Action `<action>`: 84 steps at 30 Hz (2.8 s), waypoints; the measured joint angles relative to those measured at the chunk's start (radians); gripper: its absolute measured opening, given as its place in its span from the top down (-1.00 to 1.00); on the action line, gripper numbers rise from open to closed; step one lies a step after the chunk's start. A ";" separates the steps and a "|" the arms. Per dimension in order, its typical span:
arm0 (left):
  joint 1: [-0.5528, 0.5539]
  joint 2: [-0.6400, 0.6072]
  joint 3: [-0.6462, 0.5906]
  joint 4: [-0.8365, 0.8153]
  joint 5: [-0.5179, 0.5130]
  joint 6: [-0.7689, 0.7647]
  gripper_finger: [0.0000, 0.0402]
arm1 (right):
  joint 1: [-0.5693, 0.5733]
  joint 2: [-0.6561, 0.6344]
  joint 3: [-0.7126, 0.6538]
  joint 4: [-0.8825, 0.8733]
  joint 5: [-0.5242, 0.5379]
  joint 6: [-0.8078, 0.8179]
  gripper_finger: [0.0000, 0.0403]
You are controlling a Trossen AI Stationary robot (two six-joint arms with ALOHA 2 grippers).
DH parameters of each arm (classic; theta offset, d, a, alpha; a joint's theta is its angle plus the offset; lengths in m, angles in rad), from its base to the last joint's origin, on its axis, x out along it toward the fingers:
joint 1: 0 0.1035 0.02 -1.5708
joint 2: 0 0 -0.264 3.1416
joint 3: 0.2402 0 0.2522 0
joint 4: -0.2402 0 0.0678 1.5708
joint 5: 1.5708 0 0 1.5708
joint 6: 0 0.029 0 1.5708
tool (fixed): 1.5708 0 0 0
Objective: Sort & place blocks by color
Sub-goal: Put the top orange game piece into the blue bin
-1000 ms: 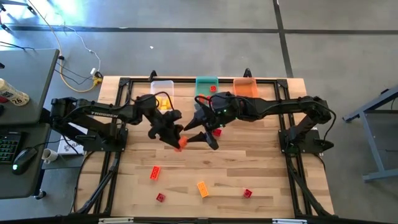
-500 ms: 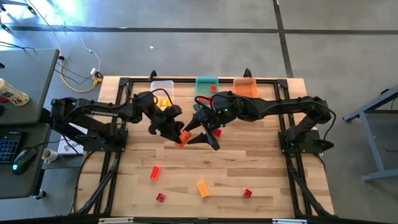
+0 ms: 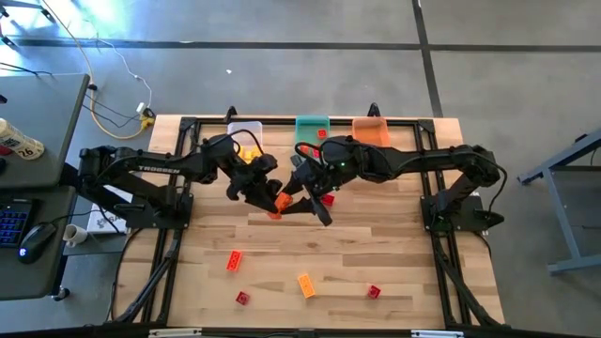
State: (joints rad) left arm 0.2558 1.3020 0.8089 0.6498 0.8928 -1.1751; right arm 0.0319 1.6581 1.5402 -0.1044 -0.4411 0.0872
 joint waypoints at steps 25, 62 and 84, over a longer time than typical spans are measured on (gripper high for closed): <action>0.009 0.030 -0.001 -0.143 -0.080 0.097 0.06 | -0.012 0.000 -0.001 -0.181 -0.030 0.018 0.65; 0.216 0.030 -0.001 -0.255 -0.189 0.258 0.01 | -0.184 0.000 0.000 -0.550 0.167 -0.068 0.64; 0.192 0.030 -0.002 -0.566 -0.387 0.365 0.01 | -0.308 0.107 0.000 -0.558 0.571 -0.079 0.64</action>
State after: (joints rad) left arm 0.4479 1.3315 0.8074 0.0837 0.5053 -0.8103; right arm -0.2766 1.7647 1.5406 -0.6628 0.1297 0.0084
